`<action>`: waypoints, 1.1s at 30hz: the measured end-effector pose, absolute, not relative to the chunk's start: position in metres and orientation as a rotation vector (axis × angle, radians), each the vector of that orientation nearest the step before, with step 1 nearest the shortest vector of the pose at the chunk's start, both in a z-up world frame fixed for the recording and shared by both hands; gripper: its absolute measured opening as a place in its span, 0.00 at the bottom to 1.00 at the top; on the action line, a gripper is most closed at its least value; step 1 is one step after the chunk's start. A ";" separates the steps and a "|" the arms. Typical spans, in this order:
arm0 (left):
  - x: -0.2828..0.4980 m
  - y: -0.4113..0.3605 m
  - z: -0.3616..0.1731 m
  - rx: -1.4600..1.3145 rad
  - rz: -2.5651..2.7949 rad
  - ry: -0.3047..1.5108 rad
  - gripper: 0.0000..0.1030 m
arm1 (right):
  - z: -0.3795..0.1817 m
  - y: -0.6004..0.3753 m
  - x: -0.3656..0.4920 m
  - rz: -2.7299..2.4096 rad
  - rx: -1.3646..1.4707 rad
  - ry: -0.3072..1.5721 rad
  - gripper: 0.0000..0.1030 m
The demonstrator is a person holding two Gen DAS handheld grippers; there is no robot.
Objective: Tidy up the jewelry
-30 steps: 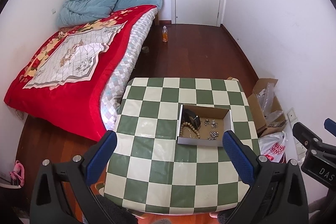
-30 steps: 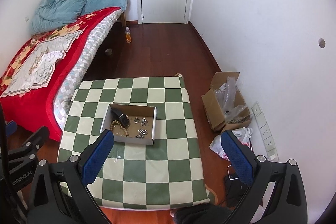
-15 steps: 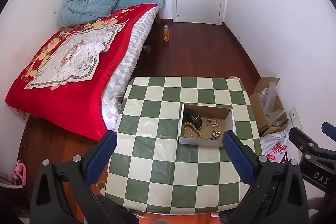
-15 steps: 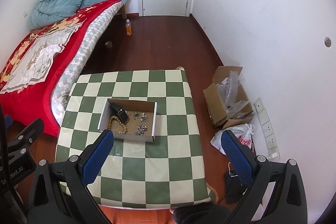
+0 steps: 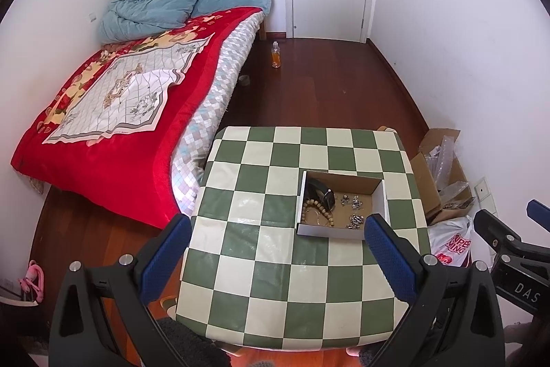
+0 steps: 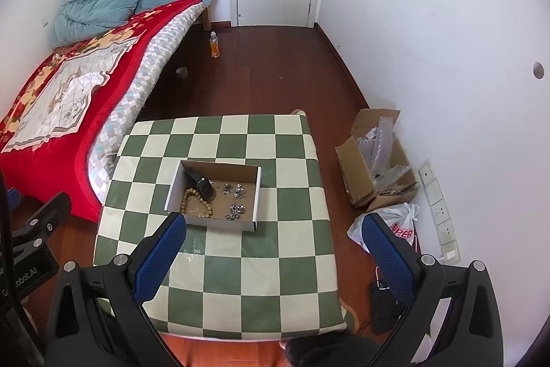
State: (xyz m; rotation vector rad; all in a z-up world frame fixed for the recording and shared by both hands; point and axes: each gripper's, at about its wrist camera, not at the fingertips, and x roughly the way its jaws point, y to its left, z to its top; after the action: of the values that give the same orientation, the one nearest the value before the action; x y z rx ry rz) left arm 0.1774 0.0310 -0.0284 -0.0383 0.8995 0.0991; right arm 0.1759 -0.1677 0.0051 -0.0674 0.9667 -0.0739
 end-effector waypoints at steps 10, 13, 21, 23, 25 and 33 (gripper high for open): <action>0.177 0.032 -0.031 -0.042 0.100 0.903 1.00 | 0.008 -0.163 0.174 -0.060 -0.078 0.973 1.00; 0.176 0.033 -0.031 -0.043 0.099 0.903 1.00 | 0.009 -0.162 0.174 -0.056 -0.080 0.972 1.00; 0.174 0.034 -0.031 -0.043 0.103 0.899 1.00 | 0.011 -0.160 0.172 -0.051 -0.079 0.967 1.00; 0.173 0.035 -0.031 -0.044 0.103 0.898 1.00 | 0.012 -0.160 0.172 -0.052 -0.078 0.967 1.00; 0.171 0.035 -0.029 -0.045 0.106 0.895 1.00 | 0.012 -0.160 0.172 -0.050 -0.075 0.967 1.00; 0.169 0.036 -0.024 -0.043 0.115 0.885 1.00 | 0.013 -0.161 0.172 -0.045 -0.069 0.966 1.00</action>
State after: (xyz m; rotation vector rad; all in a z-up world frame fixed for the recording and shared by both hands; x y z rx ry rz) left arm 0.1694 0.0360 -0.0240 -0.0433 0.8852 0.1149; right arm 0.1715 -0.1610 0.0134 -0.0690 0.9662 -0.0450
